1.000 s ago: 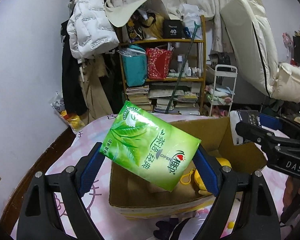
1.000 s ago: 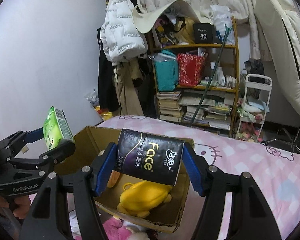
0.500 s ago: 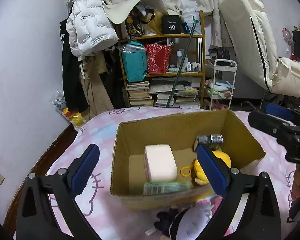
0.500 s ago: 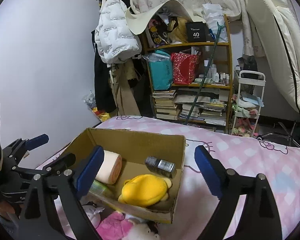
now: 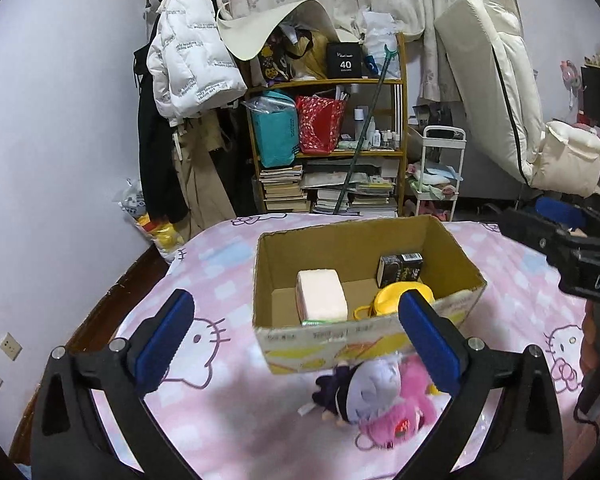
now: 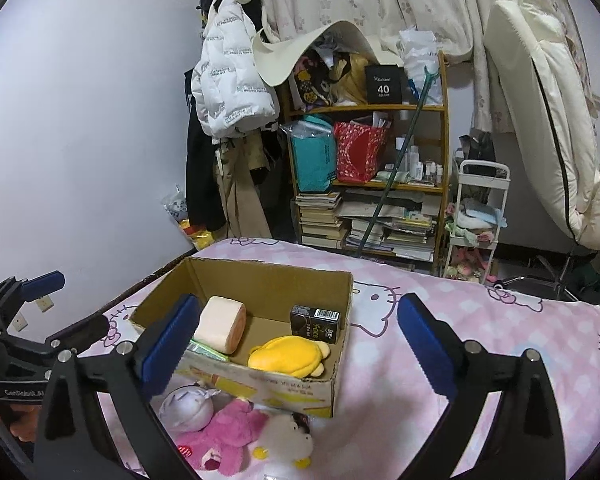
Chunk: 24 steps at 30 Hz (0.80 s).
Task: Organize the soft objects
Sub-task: 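Withdraw both open tools from the box toward the remaining plush toys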
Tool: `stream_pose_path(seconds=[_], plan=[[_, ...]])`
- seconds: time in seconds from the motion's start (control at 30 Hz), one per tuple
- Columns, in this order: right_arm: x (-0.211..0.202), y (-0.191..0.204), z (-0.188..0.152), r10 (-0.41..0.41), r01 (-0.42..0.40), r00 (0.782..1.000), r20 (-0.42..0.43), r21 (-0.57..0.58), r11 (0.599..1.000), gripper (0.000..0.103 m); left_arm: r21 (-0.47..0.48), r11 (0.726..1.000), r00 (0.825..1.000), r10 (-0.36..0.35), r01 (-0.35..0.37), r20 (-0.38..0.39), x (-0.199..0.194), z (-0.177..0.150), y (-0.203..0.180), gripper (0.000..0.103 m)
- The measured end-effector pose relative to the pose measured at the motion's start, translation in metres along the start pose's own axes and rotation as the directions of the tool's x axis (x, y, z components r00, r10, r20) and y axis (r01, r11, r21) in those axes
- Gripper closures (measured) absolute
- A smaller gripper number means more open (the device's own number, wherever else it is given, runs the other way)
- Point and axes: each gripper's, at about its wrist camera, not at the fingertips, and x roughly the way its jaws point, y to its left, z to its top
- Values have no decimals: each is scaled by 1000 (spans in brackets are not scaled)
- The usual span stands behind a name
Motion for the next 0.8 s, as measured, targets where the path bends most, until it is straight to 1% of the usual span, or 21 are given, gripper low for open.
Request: stream_pose_path(seconds=[0.17,0.3,0.43,0.57,0.73,0.8], plan=[[-23,7,1,-13,13,1000,17,1,1000,0,-9,1000,1000,0,0,20,-23,-10,2,2],[-40,13,-4,-16,16,999,34,-6,1000,0,-4,1000,1000,1,-1,10,-33,-16,1,2],[-50,18,-10,-20,20,999,28,0,1000,0,13,1000,1000,11,-12,16,-45,-19,-2,2],[-58,22,-18,-35,35,999,26,4,999,0,38,999,1000,-4,3,9,-53,-23,-6,2],[-61,26,-25,-47,47,999,15,-18,999,0,39,999,1000,-2,2,11,-57,-25,-5,2],[-63,25,-28,-54,54,998,10,-11,998,0,46,999,1000,1,-2,14,-60,-27,-6,2]])
